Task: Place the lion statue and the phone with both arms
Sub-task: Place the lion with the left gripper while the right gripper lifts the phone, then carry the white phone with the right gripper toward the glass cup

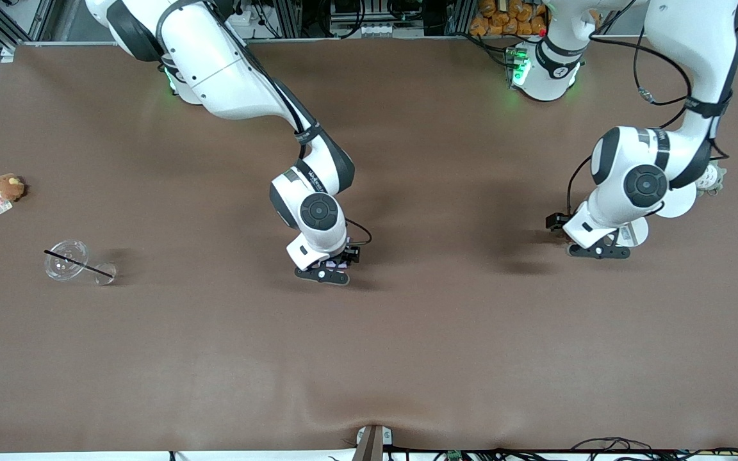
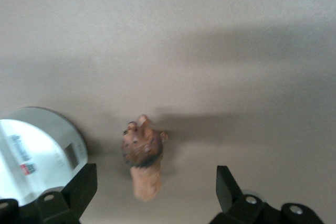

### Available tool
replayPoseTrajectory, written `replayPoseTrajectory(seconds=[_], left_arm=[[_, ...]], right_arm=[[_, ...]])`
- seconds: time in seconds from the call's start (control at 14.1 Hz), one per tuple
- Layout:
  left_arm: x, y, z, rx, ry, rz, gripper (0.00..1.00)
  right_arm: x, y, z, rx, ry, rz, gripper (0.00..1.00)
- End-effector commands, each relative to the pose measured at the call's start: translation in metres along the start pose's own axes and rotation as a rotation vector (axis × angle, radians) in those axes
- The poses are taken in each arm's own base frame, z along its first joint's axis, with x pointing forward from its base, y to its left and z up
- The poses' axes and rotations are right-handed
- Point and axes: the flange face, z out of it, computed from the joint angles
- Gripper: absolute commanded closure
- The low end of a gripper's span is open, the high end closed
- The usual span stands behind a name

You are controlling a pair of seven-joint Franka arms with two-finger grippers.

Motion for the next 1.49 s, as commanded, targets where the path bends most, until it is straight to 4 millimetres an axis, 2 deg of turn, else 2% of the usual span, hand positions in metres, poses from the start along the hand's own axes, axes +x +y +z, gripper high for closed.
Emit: replayPoseTrajectory(seconds=[0.0,0.14,0.28,0.36,0.5,0.78,0.85,0.92,0.99,1.07,1.14,1.21,1.28,1.42], left_arm=[[0.011,-0.011,-0.072,0.03,0.031,-0.017,0.0],[0.024,-0.019,-0.142,0.043,0.034,-0.036,0.0],[0.031,-0.028,-0.212,0.042,0.017,-0.054,0.0],[0.03,-0.036,-0.236,0.041,0.019,-0.068,0.0],[0.027,-0.038,-0.278,0.006,0.06,-0.087,0.0],[0.005,-0.069,-0.339,-0.078,0.061,-0.164,0.0],[-0.001,-0.075,-0.343,-0.098,0.052,-0.185,0.0],[-0.01,-0.095,-0.347,-0.106,0.036,-0.184,0.0],[-0.027,-0.114,-0.368,-0.149,0.076,-0.113,0.0],[-0.034,-0.117,-0.378,-0.169,0.111,0.01,0.0],[-0.036,-0.119,-0.383,-0.17,0.124,0.044,0.0],[-0.041,-0.122,-0.388,-0.183,0.136,0.018,0.0],[-0.04,-0.126,-0.384,-0.194,0.14,0.008,0.0],[-0.042,-0.12,-0.374,-0.182,0.147,0.003,0.0]], right_arm=[[0.01,0.003,-0.007,0.002,0.026,0.034,1.0],[0.041,0.029,-0.045,0.025,0.051,0.075,1.0],[0.078,0.068,-0.091,0.053,0.083,0.127,1.0],[0.091,0.085,-0.107,0.064,0.098,0.125,1.0],[0.124,0.138,-0.127,0.061,0.109,0.111,1.0],[0.174,0.249,-0.119,0.014,0.063,0.006,1.0],[0.181,0.272,-0.117,0.006,0.046,-0.022,1.0],[0.185,0.291,-0.112,-0.005,0.023,-0.048,1.0],[0.188,0.319,-0.102,-0.014,-0.006,-0.064,1.0],[0.19,0.343,-0.093,-0.016,-0.028,-0.082,1.0],[0.189,0.357,-0.082,-0.019,-0.047,-0.103,1.0],[0.188,0.384,-0.069,-0.024,-0.068,-0.098,1.0],[0.189,0.408,-0.06,-0.035,-0.079,-0.099,1.0],[0.187,0.434,-0.047,-0.037,-0.082,-0.101,1.0]])
